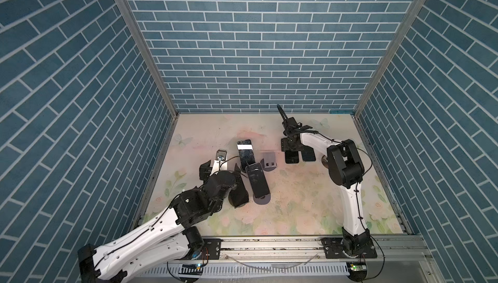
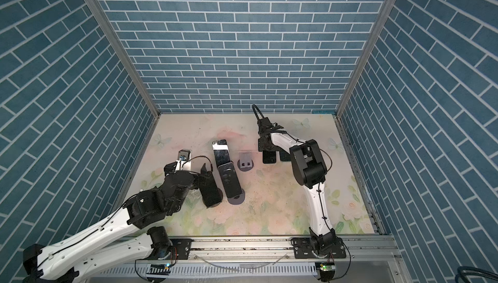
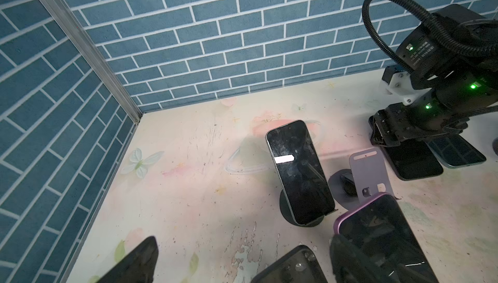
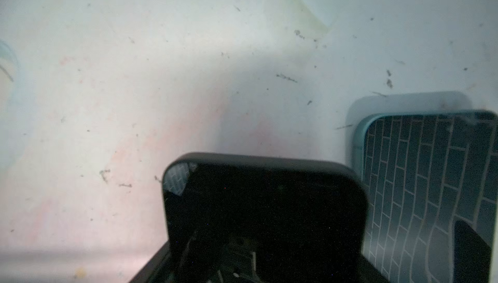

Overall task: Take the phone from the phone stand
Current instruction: 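Carry the black phone and lower it flat beside the teal-edged phone, then open the right gripper to release the black phone on the table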

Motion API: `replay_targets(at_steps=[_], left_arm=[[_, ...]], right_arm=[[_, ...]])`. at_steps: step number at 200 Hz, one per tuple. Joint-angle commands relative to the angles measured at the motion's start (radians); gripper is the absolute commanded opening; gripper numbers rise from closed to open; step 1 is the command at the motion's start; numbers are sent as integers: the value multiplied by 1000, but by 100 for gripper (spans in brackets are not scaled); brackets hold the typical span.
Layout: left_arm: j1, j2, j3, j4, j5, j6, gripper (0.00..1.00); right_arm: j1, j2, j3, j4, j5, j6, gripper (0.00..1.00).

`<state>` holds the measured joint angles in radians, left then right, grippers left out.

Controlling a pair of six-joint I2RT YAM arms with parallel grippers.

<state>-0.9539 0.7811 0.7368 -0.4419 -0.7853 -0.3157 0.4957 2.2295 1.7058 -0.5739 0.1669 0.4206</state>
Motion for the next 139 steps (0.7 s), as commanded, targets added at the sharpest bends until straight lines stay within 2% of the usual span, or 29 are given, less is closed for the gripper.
replay_targets(at_steps=[1,86,139], left_arm=[[6,7,-1,14,-9,9,100],[7,33,25,-6,1,4,100],[6,56,37,-14,14,-1,100]], right_arm=[[-8,56,-5,-45,34,4,79],[-8,19,-21,-42,-1,13,83],[-8,-69,-50,-34,-17,15,84]])
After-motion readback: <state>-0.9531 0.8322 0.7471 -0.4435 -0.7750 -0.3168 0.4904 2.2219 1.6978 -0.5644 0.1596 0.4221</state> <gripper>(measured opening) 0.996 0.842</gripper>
